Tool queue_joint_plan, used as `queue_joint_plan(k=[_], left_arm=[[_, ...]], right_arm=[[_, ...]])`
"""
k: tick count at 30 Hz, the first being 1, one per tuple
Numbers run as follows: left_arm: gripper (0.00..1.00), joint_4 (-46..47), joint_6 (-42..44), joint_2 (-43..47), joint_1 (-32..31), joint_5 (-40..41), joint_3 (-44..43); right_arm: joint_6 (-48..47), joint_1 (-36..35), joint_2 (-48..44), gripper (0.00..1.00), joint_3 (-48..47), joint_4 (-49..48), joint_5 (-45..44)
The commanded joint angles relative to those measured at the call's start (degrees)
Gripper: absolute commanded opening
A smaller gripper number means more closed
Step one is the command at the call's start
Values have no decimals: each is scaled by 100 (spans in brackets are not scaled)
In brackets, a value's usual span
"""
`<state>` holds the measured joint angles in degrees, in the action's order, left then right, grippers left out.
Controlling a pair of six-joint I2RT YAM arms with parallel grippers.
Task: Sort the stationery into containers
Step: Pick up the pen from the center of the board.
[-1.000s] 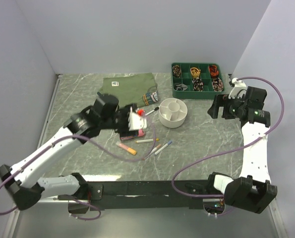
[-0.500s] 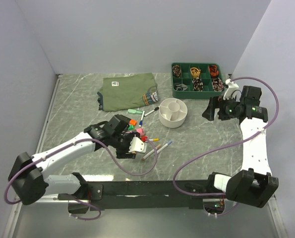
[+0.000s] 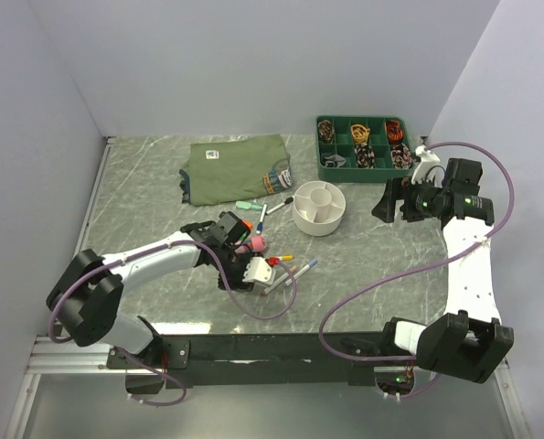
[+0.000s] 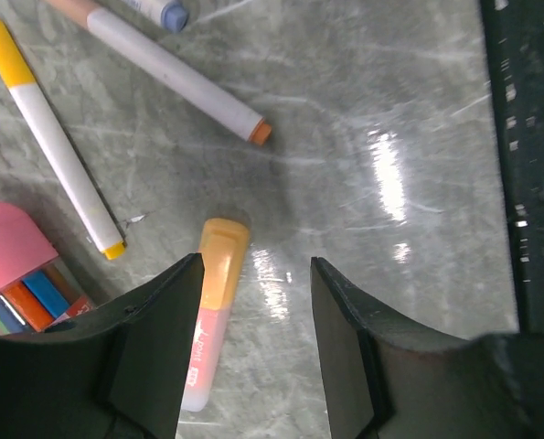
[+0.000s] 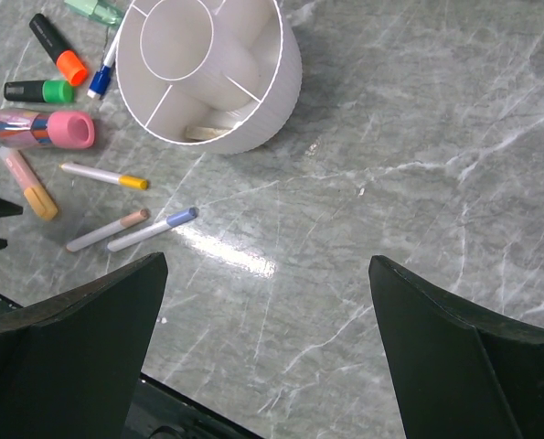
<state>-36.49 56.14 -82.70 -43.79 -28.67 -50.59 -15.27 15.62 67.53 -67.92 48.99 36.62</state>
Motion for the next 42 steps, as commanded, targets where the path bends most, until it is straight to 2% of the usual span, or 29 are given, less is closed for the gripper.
queue_joint_plan(k=[1, 8, 22, 25, 28, 29, 32, 34, 35, 37, 38, 40, 42], left_arm=[[56, 264, 485, -203, 177, 54, -48], [56, 906, 547, -492, 248, 239, 102], [51, 722, 627, -906, 248, 344, 154], [46, 836, 452, -968, 248, 449, 242], [33, 820, 240, -898, 248, 397, 225], [26, 715, 213, -784, 248, 336, 155], [14, 74, 160, -320, 257, 55, -624], [11, -793, 195, -134, 283, -252, -1222], [10, -1094, 178, -28, 309, -393, -1887], [8, -1552, 73, -1, 371, -831, -2506], [7, -1580, 12, -18, 389, -938, -3022], [6, -1432, -155, -53, 432, -1193, -3368], [7, -329, -505, -63, 485, -1282, -3397]], right_arm=[[50, -32, -47, 100, -81, -47, 100], [33, -32, -29, 100, -64, -13, 56], [50, -32, -152, 100, 68, -83, 3], [50, -41, -187, 100, 104, -65, 3], [50, -32, -170, 100, 51, -48, -50], [41, -32, -161, 100, 25, -39, -59], [24, -32, -82, 100, -177, 40, -111], [-20, -32, 15, 100, -414, 145, -120], [-55, -32, 58, 100, -476, 180, -120], [-55, -32, 173, 100, -573, 190, -120], [-29, -32, 225, 100, -599, 181, -129], [137, -32, 305, 100, -617, 67, -120], [278, -24, 270, 100, -565, -169, -94]])
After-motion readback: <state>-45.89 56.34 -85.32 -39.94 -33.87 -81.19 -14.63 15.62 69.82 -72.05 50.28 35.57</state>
